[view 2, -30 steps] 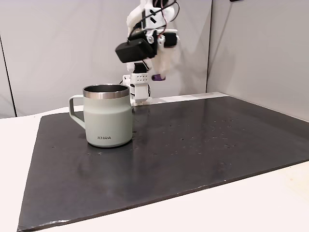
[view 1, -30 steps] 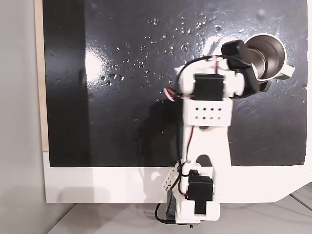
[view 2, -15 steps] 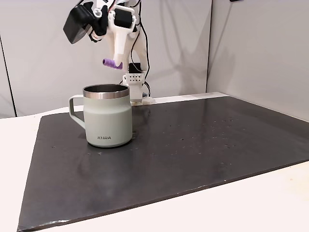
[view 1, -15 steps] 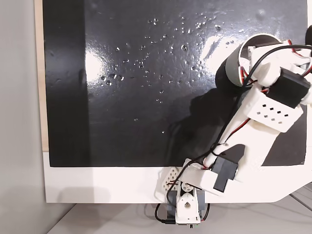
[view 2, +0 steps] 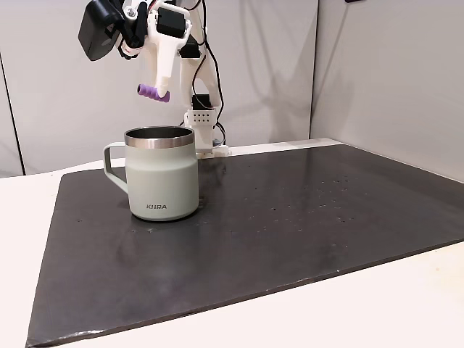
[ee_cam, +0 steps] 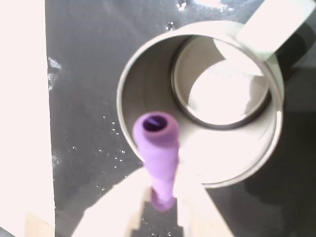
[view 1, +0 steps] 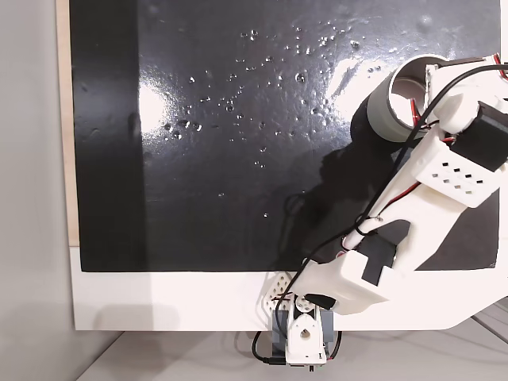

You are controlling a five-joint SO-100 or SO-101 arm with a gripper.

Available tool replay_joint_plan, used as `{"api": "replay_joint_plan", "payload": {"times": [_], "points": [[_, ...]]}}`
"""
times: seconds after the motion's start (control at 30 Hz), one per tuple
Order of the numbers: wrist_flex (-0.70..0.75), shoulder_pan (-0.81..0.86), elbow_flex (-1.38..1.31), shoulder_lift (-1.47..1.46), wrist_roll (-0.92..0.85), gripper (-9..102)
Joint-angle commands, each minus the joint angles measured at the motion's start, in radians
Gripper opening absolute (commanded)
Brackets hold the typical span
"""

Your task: Grasp a pengrip and put it in the cup.

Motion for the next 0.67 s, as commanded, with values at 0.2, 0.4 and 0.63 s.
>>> {"api": "replay_joint_plan", "payload": {"times": [0.2,0.4,0.63], "points": [[0.018,0.000,-0.066,0.017,-0.006,27],[0.020,-0.005,-0.058,0.018,-0.006,27],[0.020,-0.006,-0.044,0.020,-0.008,27]]}}
